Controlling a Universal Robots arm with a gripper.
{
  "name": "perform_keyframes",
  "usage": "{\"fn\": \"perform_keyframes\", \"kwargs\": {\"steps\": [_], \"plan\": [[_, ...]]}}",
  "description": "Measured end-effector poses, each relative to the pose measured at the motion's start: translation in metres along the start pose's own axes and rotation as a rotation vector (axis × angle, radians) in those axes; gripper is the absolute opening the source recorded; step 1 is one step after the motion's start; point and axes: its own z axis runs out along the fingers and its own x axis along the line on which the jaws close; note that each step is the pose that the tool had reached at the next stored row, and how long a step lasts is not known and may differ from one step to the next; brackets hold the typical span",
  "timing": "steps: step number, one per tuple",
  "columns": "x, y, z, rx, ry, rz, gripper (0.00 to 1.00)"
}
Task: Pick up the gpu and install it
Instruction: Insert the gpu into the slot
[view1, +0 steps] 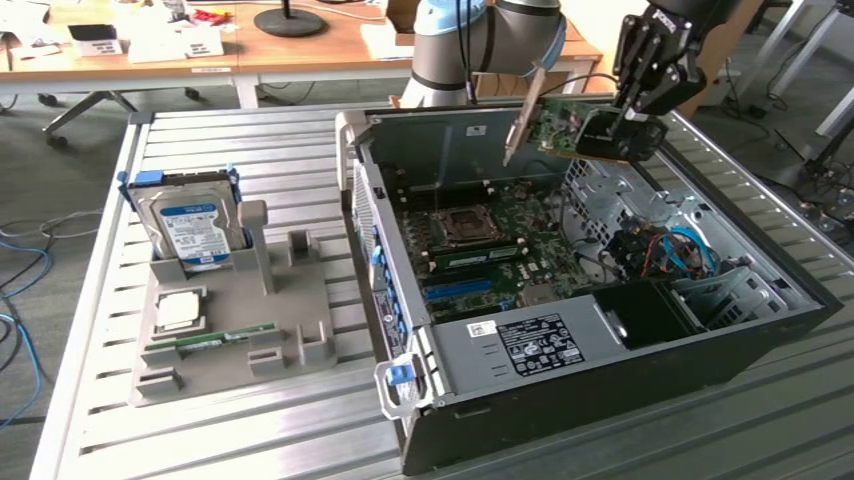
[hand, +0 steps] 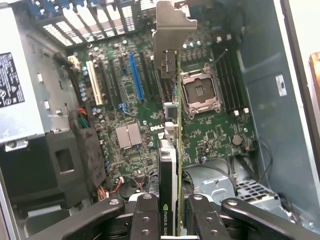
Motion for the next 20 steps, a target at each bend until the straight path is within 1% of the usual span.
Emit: {"fn": "perform_keyframes", "kwargs": {"steps": [3, 14, 17, 20], "plan": [[0.0, 0.0, 0.0, -0.0004, 0.001, -0.017, 0.27], [0.0, 0.0, 0.0001, -0.0006, 0.0012, -0.024, 0.27], [0.0, 0.0001, 0.0002, -0.0013, 0.0026, -0.051, 0.27], [0.0, 0.0, 0.0002, -0.0022, 0.0047, -0.091, 0.27]]}}
